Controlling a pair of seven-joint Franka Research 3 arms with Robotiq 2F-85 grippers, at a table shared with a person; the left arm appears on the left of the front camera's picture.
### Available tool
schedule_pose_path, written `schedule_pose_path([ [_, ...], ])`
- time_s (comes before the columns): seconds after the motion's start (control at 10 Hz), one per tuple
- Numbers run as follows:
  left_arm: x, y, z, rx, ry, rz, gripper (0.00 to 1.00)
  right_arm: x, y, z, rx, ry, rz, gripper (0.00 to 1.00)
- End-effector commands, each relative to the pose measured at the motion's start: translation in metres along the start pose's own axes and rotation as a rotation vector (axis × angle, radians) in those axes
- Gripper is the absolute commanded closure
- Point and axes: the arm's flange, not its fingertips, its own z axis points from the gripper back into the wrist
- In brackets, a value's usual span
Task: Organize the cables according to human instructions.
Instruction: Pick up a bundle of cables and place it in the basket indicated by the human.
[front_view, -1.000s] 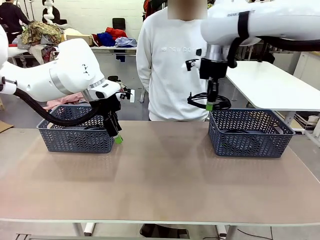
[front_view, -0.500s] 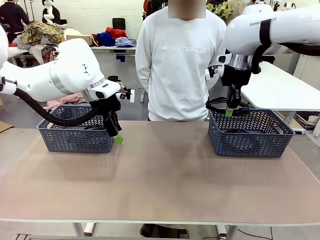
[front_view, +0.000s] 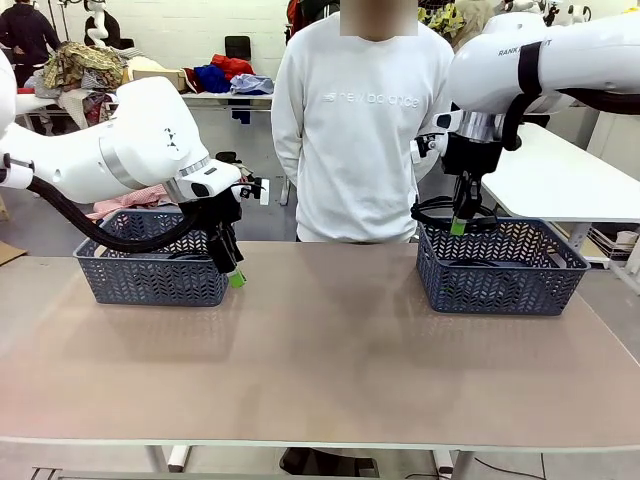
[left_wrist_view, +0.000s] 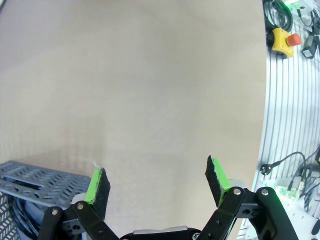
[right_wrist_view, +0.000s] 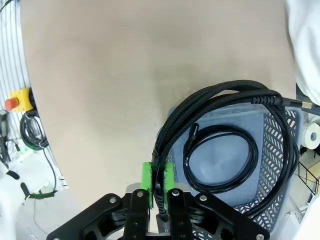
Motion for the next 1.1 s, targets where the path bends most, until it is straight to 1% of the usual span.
schedule_pose_path([
  [0.0, -0.001, -0.001, 0.001, 0.001, -0.001, 0.004, 0.0, 0.001, 0.001, 0.005, 0.0, -0.001, -0.001, 1.0],
  [0.1, -0.001, -0.001, 0.001, 0.001, -0.001, 0.004, 0.0, 0.0, 0.0, 0.0, 0.0, 0.0, 0.0, 0.89],
  [0.3, -0.001, -0.001, 0.001, 0.001, -0.001, 0.004, 0.0, -0.021, -0.001, -0.002, -0.021, -0.016, 0.072, 0.89],
  [0.6, -0.001, -0.001, 0.001, 0.001, -0.001, 0.004, 0.0, -0.051, -0.002, -0.007, -0.037, -0.024, 0.105, 0.89],
  [0.8, -0.001, -0.001, 0.001, 0.001, -0.001, 0.004, 0.0, -0.068, -0.012, -0.014, -0.045, -0.025, 0.148, 0.89],
  [1.0, -0.001, -0.001, 0.001, 0.001, -0.001, 0.004, 0.0, -0.084, -0.025, -0.021, -0.049, -0.024, 0.145, 0.89],
])
